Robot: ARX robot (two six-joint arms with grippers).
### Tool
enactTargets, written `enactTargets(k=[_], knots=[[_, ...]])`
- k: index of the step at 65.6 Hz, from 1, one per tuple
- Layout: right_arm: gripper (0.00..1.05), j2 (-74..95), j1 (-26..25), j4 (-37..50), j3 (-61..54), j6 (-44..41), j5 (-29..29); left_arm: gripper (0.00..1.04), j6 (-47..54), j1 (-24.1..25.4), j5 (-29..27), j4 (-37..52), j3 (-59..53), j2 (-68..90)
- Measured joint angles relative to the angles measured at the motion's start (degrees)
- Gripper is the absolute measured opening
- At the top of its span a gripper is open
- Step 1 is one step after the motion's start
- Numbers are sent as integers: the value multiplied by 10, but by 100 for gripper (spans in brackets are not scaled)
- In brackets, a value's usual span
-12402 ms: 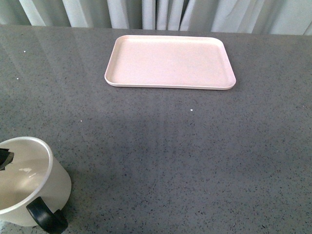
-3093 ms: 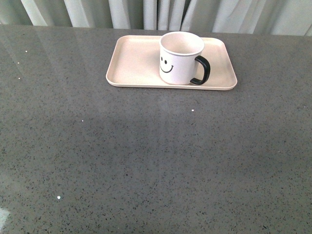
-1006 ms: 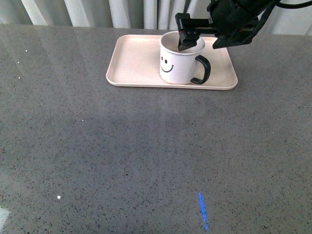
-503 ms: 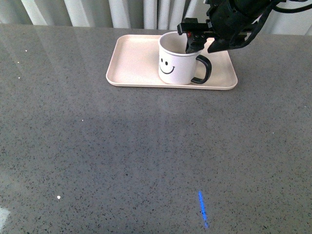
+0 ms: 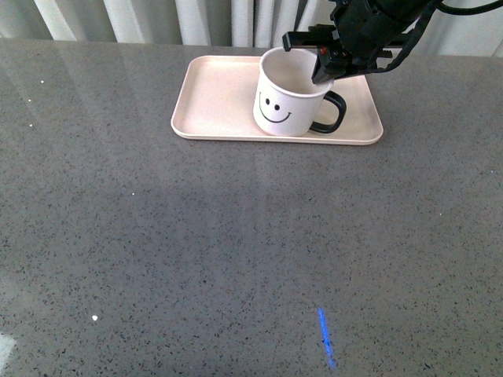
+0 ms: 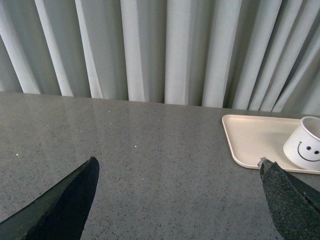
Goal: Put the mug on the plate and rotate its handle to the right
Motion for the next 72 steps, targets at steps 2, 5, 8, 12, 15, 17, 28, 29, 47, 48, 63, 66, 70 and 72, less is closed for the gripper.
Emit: enactTargets(k=[2, 5, 8, 12, 15, 17, 28, 29, 47, 48, 63, 66, 70, 72], knots=[[2, 0, 1, -1, 0, 1, 0, 96, 0, 0, 0, 0, 0, 0], [2, 0, 1, -3, 1, 3, -2, 96, 0, 0, 0, 0, 0, 0], [2, 0, 2, -5, 2, 3, -3, 96, 0, 0, 0, 0, 0, 0], [2, 0, 2, -8, 5, 3, -4, 95, 0, 0, 0, 0, 0, 0], [2, 0, 2, -14, 11, 2, -7, 96, 0, 0, 0, 0, 0, 0], [2, 0, 2, -18, 16, 1, -10, 95, 0, 0, 0, 0, 0, 0], [2, 0, -5, -59, 71, -36, -28, 96, 0, 0, 0, 0, 0, 0], [2, 1, -7, -69, 83, -47, -32, 96, 0, 0, 0, 0, 0, 0], [2, 34, -35, -148, 185, -197, -69, 95, 0, 0, 0, 0, 0, 0], [2, 37, -36, -150, 188, -203, -70, 96, 0, 0, 0, 0, 0, 0], [2, 92, -45, -205, 257, -279, -82, 96, 0, 0, 0, 0, 0, 0], [2, 101, -45, -214, 270, -287, -86, 95, 0, 0, 0, 0, 0, 0], [2, 113, -45, -224, 289, -295, -91, 95, 0, 0, 0, 0, 0, 0], [2, 117, -44, -227, 295, -297, -93, 95, 0, 0, 0, 0, 0, 0]])
